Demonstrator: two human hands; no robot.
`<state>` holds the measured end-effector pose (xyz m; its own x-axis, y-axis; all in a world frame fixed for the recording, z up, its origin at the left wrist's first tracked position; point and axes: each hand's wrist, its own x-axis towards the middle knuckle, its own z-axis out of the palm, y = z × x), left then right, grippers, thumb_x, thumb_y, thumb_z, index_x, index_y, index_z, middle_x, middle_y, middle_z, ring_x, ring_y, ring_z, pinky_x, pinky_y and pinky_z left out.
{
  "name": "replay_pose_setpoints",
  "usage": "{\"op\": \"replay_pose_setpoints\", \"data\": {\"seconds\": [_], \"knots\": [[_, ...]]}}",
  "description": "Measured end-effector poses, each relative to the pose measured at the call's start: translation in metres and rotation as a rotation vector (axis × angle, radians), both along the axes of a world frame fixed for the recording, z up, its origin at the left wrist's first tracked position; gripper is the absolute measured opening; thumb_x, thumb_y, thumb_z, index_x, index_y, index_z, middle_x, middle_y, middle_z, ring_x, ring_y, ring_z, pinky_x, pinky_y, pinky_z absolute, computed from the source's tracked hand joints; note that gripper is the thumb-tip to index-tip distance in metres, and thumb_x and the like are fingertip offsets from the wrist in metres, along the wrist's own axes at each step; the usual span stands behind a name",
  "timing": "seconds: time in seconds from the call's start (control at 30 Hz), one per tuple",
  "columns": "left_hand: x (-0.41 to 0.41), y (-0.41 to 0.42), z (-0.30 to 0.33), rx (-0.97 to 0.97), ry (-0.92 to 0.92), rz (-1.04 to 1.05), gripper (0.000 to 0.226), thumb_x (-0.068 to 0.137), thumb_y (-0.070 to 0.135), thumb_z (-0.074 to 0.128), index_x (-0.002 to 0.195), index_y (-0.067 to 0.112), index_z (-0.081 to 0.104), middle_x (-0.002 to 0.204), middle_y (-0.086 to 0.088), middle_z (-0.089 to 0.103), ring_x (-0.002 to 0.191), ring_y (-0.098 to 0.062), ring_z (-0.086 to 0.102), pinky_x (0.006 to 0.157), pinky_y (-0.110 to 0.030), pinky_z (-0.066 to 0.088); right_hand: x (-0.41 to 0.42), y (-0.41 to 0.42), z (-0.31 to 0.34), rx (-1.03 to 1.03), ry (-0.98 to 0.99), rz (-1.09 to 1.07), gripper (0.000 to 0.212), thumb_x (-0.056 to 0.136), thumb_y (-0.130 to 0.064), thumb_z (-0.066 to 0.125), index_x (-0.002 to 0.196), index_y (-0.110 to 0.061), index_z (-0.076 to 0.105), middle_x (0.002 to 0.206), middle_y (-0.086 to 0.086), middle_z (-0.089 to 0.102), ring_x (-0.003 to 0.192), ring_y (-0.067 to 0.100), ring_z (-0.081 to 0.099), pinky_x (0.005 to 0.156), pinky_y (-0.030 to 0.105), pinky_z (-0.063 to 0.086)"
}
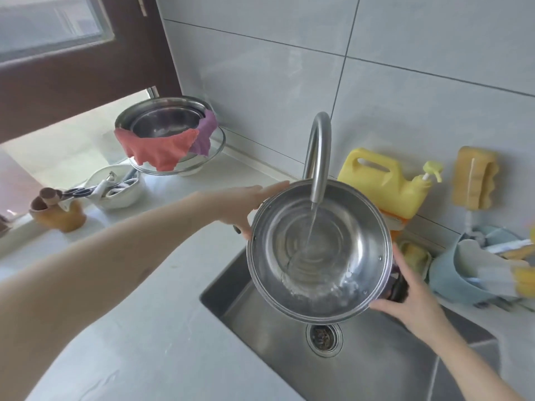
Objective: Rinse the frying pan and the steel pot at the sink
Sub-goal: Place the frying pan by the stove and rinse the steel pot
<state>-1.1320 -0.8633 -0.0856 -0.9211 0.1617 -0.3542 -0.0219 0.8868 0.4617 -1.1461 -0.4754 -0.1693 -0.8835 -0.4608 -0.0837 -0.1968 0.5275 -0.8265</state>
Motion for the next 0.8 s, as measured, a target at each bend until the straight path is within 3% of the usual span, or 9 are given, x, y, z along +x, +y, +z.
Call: {"op": "replay_pose_setpoints", "data": {"seconds": [0.2,0.3,0.37,0.47,0.53,0.6,0.67,0.73,0.8], "knots": [[0.018,0.005,-0.045,0.137,-0.122,0.038,0.135,0.065,0.016,0.091,0.149,0.054,-0.008,0.097,0.021,0.049,0.073,0.013,0.055,0.065,-0.012,0.047,-0.042,0.02,0.063,0.206,-0.054,0.226,0.118,0.052,-0.03,0.096,0.128,-0.078,0.019,0.13,0.0,0.056,0.118,0.024,0.055,0.083,0.007,0.044],[0.017,0.005,-0.05,0.299,-0.324,-0.005,0.131,0.067,0.007,0.088,0.146,0.06,-0.003,0.101,0.013,0.06,0.079,-0.012,0.072,0.071,-0.03,0.058,-0.05,0.029,0.072,0.3,-0.163,0.28,0.116,0.048,-0.039,0.094,0.124,-0.082,0.018,0.132,0.004,0.058,0.116,0.018,0.058,0.095,0.02,0.048],[0.016,0.003,-0.044,0.31,-0.387,-0.051,0.128,0.069,0.008,0.087,0.142,0.066,0.0,0.1,0.007,0.066,0.079,-0.026,0.074,0.07,-0.029,0.057,-0.044,0.031,0.066,0.285,-0.219,0.288,0.115,0.049,-0.036,0.093,0.129,-0.077,0.021,0.134,0.005,0.058,0.121,0.018,0.056,0.099,0.034,0.049],[0.013,0.002,-0.031,0.225,-0.29,-0.082,0.126,0.067,0.014,0.089,0.132,0.074,-0.001,0.093,0.008,0.061,0.073,-0.011,0.068,0.069,-0.021,0.052,-0.027,0.031,0.04,0.15,-0.201,0.266,0.116,0.056,-0.019,0.093,0.131,-0.072,0.022,0.132,-0.034,0.051,0.12,-0.019,0.043,0.094,0.004,0.039],[0.01,0.004,-0.027,0.194,-0.224,-0.082,0.127,0.069,0.008,0.087,0.143,0.06,-0.003,0.095,0.014,0.055,0.066,0.006,0.063,0.063,-0.012,0.048,-0.016,0.029,0.023,0.083,-0.112,0.245,0.12,0.057,-0.015,0.093,0.129,-0.077,0.019,0.124,-0.058,0.034,0.119,-0.034,0.024,0.091,-0.007,0.025],[0.012,0.008,-0.029,0.165,-0.171,-0.074,0.128,0.069,0.006,0.086,0.149,0.05,-0.003,0.102,0.019,0.049,0.071,0.012,0.061,0.06,-0.009,0.047,-0.007,0.025,0.009,0.046,-0.06,0.207,0.122,0.056,-0.017,0.094,0.138,-0.068,0.019,0.133,-0.056,0.026,0.126,-0.031,0.018,0.1,-0.003,0.019],[0.016,0.012,-0.039,0.097,-0.068,-0.059,0.135,0.066,0.018,0.089,0.144,0.058,-0.013,0.12,0.012,0.047,0.099,0.001,0.057,0.074,-0.021,0.054,-0.002,0.025,-0.003,0.036,-0.004,0.143,0.122,0.057,-0.021,0.093,0.146,-0.056,0.017,0.141,-0.045,0.03,0.13,-0.022,0.026,0.103,0.002,0.022],[0.02,0.018,-0.052,-0.063,0.078,-0.06,0.136,0.068,0.032,0.087,0.132,0.067,-0.028,0.129,0.002,0.045,0.114,-0.017,0.05,0.091,-0.035,0.049,0.002,0.027,-0.016,0.044,0.069,0.063,0.122,0.06,-0.021,0.092,0.147,-0.057,0.013,0.132,-0.033,0.039,0.116,-0.011,0.044,0.093,0.0,0.03],[0.026,0.026,-0.069,-0.168,0.213,-0.048,0.134,0.074,0.039,0.082,0.124,0.065,-0.04,0.12,0.0,0.044,0.11,-0.019,0.049,0.087,-0.035,0.045,0.006,0.032,-0.024,0.09,0.154,0.026,0.122,0.064,-0.021,0.09,0.144,-0.063,0.008,0.122,-0.031,0.037,0.102,-0.005,0.049,0.087,0.002,0.034]]}}
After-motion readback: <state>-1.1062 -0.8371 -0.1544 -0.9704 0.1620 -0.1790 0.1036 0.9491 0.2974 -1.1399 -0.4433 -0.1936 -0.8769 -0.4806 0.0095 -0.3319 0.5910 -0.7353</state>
